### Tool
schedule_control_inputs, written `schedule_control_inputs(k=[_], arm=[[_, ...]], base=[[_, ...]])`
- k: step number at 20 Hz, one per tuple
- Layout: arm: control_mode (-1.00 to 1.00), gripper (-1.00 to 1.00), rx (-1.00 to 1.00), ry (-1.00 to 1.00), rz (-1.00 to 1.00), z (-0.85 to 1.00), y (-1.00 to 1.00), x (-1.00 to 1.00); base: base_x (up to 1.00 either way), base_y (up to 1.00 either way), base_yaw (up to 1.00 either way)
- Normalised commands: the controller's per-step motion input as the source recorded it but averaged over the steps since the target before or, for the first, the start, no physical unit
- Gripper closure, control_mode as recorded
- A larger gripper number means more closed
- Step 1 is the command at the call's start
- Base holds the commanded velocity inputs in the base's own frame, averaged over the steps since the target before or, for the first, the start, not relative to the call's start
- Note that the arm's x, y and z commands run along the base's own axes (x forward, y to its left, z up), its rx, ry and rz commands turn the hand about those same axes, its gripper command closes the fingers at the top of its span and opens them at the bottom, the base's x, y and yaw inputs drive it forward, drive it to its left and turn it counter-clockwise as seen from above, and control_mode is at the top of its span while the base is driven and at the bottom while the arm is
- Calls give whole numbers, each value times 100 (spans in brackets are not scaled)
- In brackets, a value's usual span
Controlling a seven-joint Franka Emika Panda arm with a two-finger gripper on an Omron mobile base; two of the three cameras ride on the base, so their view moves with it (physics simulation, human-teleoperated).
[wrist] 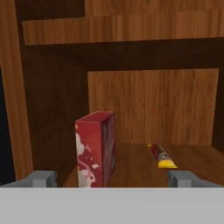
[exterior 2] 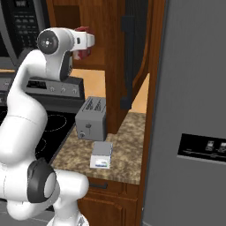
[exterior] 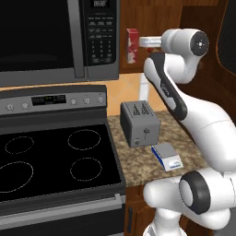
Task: Pick the cereal and place it on the digital scale for weighing, and close the cabinet.
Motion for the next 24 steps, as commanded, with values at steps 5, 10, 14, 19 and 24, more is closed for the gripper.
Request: schedule_control_inputs(k=[5, 10, 14, 19, 24], arm=[[-100, -100, 0, 0, 0, -16, 1, 57], [-100, -100, 0, 0, 0, -13, 2, 47], [-100, -100, 0, -4, 0, -7, 20, 24], [-100, -100, 0, -3, 3, -2, 13, 33], [-100, -100, 0, 0, 6, -7, 4, 39]], base=[[0, 0, 0], [0, 0, 0], [0, 0, 0], [0, 0, 0], [0, 0, 0]])
